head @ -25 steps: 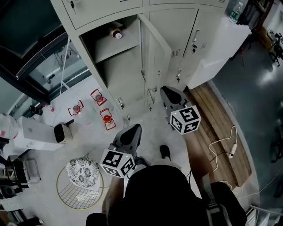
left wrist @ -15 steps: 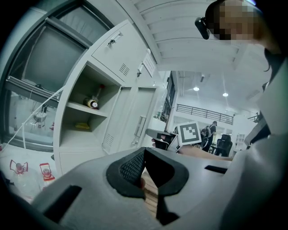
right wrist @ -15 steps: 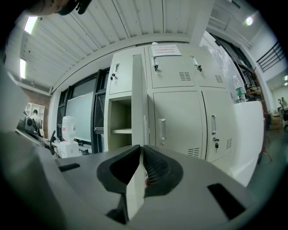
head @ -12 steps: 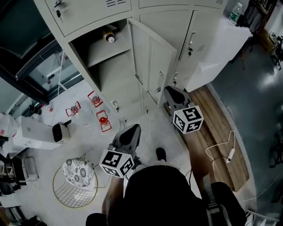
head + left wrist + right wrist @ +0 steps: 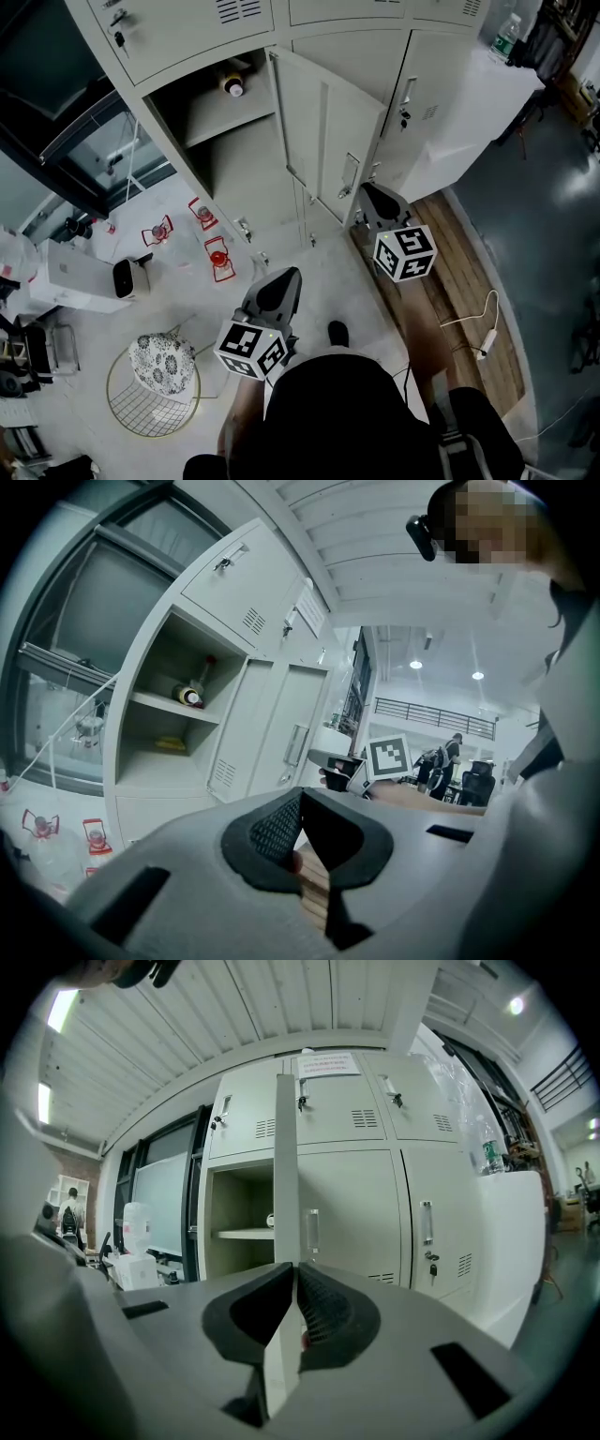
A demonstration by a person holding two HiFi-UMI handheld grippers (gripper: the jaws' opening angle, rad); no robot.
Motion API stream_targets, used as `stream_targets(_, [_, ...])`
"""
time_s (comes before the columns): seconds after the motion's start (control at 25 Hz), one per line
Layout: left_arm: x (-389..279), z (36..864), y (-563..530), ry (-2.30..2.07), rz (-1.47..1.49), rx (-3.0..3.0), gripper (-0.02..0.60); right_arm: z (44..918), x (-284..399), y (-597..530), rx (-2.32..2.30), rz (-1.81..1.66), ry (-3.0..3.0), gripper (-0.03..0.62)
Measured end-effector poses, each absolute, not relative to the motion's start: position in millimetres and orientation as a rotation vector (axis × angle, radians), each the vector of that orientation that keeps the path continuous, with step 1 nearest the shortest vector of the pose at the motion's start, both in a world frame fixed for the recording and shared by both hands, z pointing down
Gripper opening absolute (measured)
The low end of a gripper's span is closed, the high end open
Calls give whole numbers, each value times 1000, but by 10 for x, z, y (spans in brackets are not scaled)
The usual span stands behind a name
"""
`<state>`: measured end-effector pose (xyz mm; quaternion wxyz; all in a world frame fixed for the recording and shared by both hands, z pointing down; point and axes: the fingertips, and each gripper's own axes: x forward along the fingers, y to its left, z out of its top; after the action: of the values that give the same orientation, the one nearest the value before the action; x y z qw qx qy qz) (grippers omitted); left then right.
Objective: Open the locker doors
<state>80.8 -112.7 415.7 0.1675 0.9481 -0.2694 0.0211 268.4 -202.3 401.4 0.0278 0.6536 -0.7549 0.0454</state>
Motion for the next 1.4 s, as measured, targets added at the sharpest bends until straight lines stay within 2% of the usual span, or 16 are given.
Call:
stream_targets(0.96, [839, 4170, -1121, -824, 59, 2677, 17, 3919, 2956, -2092, 2039, 106, -2332, 8])
stream_targets(1.4, [537, 4201, -1101, -746, 63, 2685, 18, 3805, 2691, -1811, 2119, 81, -2286, 8])
